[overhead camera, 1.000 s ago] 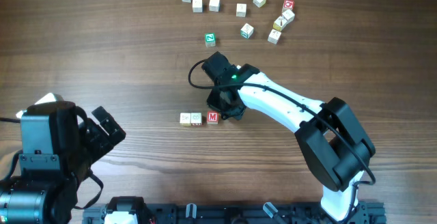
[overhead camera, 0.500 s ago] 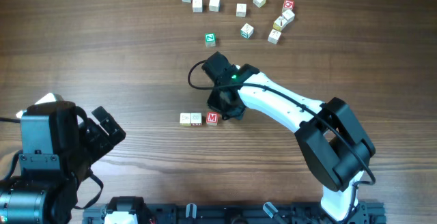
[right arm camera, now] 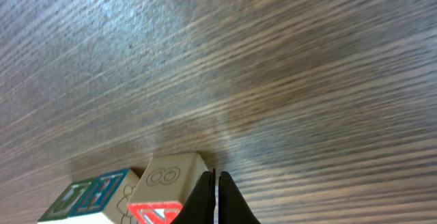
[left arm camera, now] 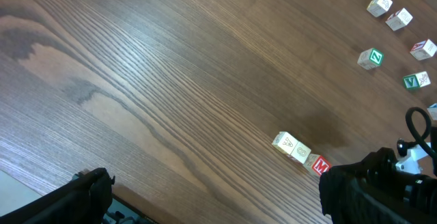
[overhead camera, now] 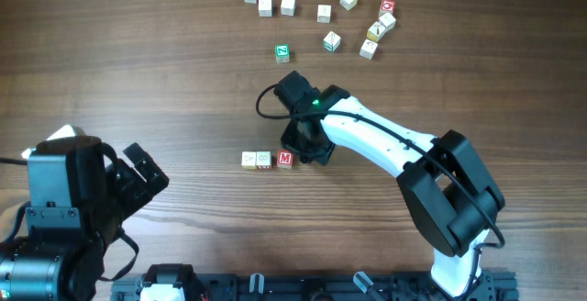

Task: Form a horizontal line
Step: 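Push the M block leftward against the H block with the right gripper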

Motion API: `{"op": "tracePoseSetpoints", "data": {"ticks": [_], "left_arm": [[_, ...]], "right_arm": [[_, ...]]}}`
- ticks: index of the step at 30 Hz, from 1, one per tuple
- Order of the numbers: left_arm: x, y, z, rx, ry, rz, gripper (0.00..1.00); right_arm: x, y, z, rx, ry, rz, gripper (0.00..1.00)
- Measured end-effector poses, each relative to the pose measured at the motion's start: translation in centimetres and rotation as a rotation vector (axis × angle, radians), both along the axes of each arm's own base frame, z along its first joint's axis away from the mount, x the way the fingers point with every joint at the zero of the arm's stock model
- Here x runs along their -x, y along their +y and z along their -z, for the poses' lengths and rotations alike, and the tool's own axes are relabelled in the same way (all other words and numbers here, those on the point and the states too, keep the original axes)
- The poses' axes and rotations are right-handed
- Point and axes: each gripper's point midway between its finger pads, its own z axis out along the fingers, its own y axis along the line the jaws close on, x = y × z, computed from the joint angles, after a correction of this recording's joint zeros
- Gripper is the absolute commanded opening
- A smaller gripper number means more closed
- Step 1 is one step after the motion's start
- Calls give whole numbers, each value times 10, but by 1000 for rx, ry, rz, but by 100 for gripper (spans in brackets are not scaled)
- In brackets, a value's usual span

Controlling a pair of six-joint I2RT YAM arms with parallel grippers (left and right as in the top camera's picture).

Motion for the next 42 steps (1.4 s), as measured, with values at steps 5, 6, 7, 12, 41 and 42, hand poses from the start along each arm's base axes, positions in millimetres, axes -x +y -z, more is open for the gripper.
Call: {"op": "tracePoseSetpoints", "data": {"ticks": [5,6,7,12,41,42], "left_arm": [[0,0,0,0,0,0,100],[0,0,0,0,0,0,100],[0,0,0,0,0,0,100],[0,0,0,0,0,0,100],[0,0,0,0,0,0,100],[0,0,0,0,0,0,100]], "right_arm": [[3,4,-1,-25,14,-12,5],[3,6,-2,-34,15,-13,5],[2,8,-2,-44,14,-14,5],[0,14,-4,-73,7,-25,5],[11,19,-6,-111,68,-21,5],[11,19,-6,-113,67,-22,4]]}}
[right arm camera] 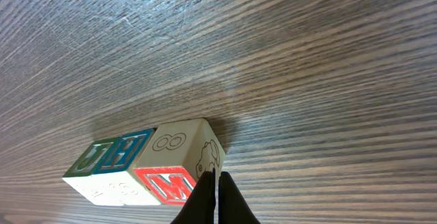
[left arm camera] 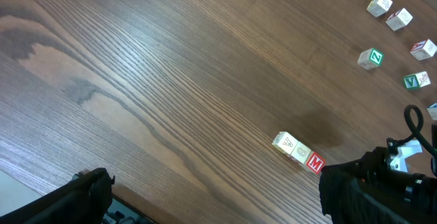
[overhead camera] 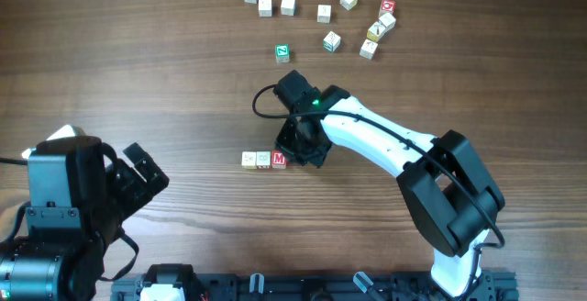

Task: Form a horizontal line
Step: 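Push the M block leftward against the H block with the right gripper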

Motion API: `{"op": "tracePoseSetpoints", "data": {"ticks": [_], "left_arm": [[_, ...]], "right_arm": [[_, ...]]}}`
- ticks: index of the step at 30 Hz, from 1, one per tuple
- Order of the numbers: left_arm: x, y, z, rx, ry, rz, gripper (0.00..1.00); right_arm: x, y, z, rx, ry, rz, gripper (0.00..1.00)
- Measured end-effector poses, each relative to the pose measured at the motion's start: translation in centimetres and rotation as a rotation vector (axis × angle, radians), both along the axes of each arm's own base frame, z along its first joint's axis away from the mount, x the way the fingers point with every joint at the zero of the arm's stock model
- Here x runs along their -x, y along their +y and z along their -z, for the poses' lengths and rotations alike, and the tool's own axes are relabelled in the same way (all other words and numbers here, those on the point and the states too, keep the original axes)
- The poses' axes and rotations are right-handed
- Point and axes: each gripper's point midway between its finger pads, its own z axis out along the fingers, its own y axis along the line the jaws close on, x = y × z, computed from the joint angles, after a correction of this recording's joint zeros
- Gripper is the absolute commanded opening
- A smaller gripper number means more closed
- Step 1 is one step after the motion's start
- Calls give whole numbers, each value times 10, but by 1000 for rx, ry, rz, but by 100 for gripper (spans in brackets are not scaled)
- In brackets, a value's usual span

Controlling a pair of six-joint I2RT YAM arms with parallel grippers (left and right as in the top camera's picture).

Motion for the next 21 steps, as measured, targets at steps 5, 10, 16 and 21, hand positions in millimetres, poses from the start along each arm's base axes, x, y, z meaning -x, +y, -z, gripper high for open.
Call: {"op": "tracePoseSetpoints", "data": {"ticks": [5,10,16,21], "left_arm": [[0,0,0,0,0,0,100],[0,0,0,0,0,0,100],[0,0,0,0,0,0,100],[0,0,0,0,0,0,100]], "right_arm": [[-1,2,0,-8,-6,0,5],[-2,2,-1,-11,-9,0,5],[-3,3,-1,-13,-12,0,5],[3,-3,1,11,15,-3,5]]}}
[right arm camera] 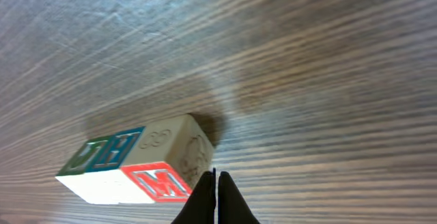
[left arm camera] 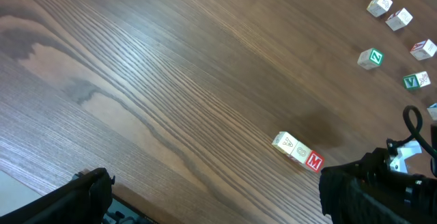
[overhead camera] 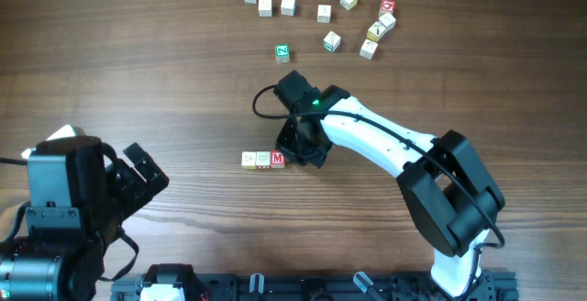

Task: Form a horizontal line
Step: 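Push the M block leftward against the H block with the right gripper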

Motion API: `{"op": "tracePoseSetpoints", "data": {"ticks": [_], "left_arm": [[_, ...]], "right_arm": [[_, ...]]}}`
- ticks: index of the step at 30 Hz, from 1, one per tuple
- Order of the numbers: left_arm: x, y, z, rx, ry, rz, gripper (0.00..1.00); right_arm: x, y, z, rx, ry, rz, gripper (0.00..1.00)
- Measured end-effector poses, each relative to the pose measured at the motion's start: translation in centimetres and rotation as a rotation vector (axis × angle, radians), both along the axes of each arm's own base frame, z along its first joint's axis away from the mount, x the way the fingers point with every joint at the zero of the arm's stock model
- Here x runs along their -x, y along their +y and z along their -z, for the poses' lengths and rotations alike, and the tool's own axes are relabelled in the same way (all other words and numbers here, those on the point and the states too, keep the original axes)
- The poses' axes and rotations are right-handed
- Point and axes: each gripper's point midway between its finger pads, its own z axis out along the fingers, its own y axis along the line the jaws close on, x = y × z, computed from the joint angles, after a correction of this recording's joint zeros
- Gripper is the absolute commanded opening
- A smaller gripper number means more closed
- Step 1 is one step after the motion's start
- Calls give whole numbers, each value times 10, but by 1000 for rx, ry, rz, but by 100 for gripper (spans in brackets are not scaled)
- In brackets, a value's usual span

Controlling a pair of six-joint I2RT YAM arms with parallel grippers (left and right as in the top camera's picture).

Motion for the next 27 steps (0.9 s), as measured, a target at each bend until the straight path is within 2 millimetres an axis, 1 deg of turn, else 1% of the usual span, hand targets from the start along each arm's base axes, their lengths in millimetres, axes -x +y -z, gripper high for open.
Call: {"op": "tracePoseSetpoints", "data": {"ticks": [2,6,8,12,22,27], "left_arm": [[0,0,0,0,0,0,100],[0,0,0,0,0,0,100],[0,0,0,0,0,0,100],[0,0,0,0,0,0,100],[0,0,0,0,0,0,100],[0,0,0,0,0,0,100]], "right_arm": [[-1,-4,0,7,9,9,5],[-9,-10,1,18,-9,29,5],[-13,-8,1,11,-28,29,5],[-13,-6,1,11,-35,25,4],[-23,-18,5,85,-95,41,5],[-20,-14,5,87,-103,28,4]]}}
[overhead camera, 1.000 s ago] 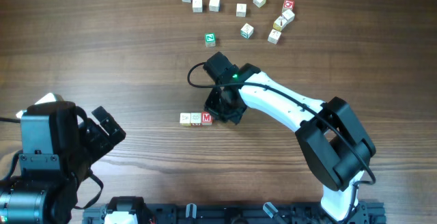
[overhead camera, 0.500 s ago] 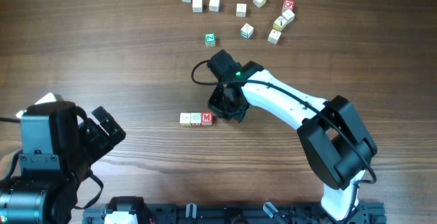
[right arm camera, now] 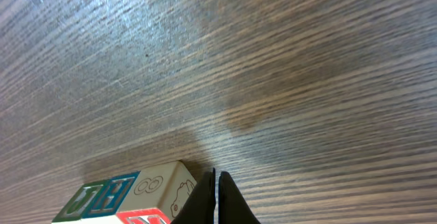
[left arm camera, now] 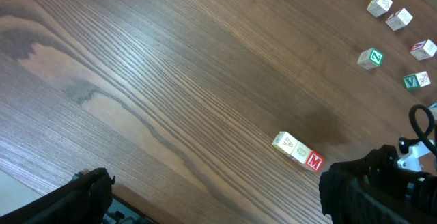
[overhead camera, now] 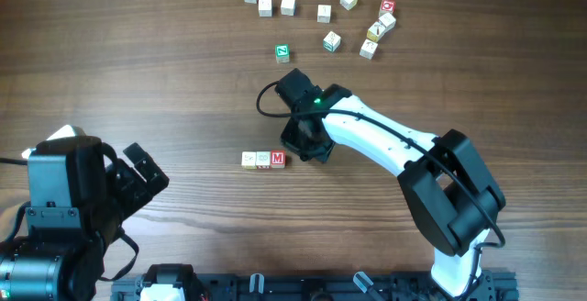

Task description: Form a horizontal line

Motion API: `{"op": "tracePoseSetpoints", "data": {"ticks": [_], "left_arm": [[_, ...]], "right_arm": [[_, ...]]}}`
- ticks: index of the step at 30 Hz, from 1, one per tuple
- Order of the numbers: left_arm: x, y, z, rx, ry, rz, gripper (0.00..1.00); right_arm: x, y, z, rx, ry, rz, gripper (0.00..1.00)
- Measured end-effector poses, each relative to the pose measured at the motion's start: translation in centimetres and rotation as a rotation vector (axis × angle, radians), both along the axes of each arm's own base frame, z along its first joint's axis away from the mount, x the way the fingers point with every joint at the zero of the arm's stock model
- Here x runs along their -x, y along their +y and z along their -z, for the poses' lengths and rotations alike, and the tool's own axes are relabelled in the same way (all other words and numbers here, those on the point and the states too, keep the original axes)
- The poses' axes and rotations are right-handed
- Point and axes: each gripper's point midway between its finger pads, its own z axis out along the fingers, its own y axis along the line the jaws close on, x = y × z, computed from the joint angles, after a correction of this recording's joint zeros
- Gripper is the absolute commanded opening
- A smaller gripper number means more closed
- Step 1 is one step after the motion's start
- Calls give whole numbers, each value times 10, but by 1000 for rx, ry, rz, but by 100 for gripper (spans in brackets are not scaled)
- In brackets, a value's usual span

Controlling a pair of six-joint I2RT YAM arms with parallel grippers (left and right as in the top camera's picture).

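Observation:
Three letter blocks stand touching in a left-to-right row: a pale block (overhead camera: 248, 159), a second pale block (overhead camera: 263, 159) and a red M block (overhead camera: 278, 159). My right gripper (right arm camera: 214, 183) is shut with nothing in it. Its tips stand at the right end face of the M block (right arm camera: 164, 193), low over the table. In the overhead view its wrist (overhead camera: 301, 136) covers the fingers. My left gripper (left arm camera: 215, 186) hangs wide open and empty over bare wood at the near left, far from the row (left arm camera: 300, 152).
Several loose blocks lie scattered at the far side, among them a green Z block (overhead camera: 282, 53), a red block (overhead camera: 387, 7) and white ones (overhead camera: 265, 6). The right arm (overhead camera: 394, 150) reaches across the middle. The left arm's base (overhead camera: 64, 214) fills the near left corner.
My right wrist has shifted slightly back to the right, so the row sits lower in its view. The three blocks have not moved. The left arm is still.
First the M block stood a small gap right of the two pale blocks, with my shut right gripper at its right side. By 1.6 s ago it sat against them, gripper still beside it. The row has stayed so since.

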Motion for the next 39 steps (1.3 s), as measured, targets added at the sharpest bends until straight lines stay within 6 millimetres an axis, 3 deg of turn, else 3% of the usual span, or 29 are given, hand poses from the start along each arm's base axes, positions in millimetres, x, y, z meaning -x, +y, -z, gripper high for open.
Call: {"op": "tracePoseSetpoints", "data": {"ticks": [22,39], "left_arm": [[0,0,0,0,0,0,100],[0,0,0,0,0,0,100]], "right_arm": [[12,22,-7,-119,67,-28,6],[12,21,-6,-115,64,-28,4]]}}
